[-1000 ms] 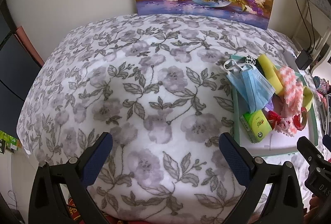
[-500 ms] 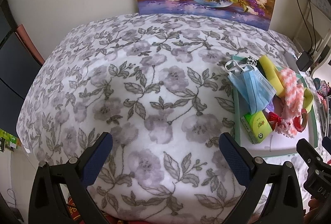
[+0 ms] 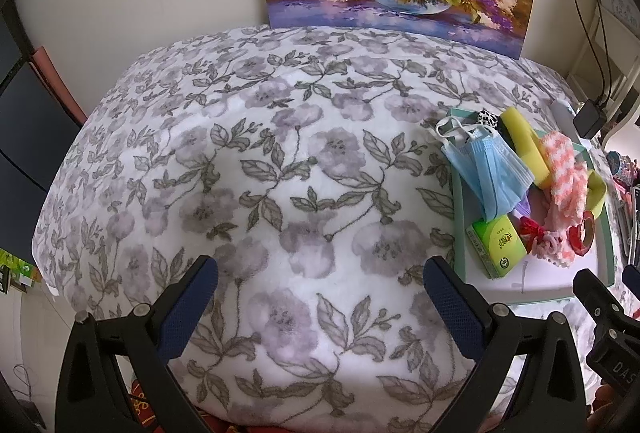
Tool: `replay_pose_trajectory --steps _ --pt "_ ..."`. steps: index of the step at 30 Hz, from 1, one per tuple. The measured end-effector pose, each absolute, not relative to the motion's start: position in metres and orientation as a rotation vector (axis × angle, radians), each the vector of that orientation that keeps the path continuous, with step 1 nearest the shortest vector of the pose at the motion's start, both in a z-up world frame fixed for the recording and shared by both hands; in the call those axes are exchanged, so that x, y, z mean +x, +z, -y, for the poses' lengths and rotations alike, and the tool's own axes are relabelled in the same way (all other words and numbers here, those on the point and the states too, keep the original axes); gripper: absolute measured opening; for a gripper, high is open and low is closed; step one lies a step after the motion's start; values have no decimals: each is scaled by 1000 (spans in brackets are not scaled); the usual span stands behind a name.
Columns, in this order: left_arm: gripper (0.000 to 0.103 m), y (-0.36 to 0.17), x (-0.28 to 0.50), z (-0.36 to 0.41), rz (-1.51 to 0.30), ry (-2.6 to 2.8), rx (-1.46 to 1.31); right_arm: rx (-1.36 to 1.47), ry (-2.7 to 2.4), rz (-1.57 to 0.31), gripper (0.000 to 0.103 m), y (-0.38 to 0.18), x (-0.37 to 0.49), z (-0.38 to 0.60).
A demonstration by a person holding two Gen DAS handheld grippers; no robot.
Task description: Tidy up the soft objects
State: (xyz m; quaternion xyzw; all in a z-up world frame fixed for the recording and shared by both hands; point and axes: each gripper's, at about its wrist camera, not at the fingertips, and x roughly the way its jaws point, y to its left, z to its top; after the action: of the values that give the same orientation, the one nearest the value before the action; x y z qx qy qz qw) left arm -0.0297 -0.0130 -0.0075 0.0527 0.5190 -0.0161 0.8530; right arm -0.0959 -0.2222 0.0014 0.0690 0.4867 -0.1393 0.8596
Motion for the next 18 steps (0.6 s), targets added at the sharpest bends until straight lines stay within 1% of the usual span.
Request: replay_pose_trajectory --steps 18 --pt "102 -7 -30 13 -1092 -31 108 145 -293 -1022 103 1 -96 222"
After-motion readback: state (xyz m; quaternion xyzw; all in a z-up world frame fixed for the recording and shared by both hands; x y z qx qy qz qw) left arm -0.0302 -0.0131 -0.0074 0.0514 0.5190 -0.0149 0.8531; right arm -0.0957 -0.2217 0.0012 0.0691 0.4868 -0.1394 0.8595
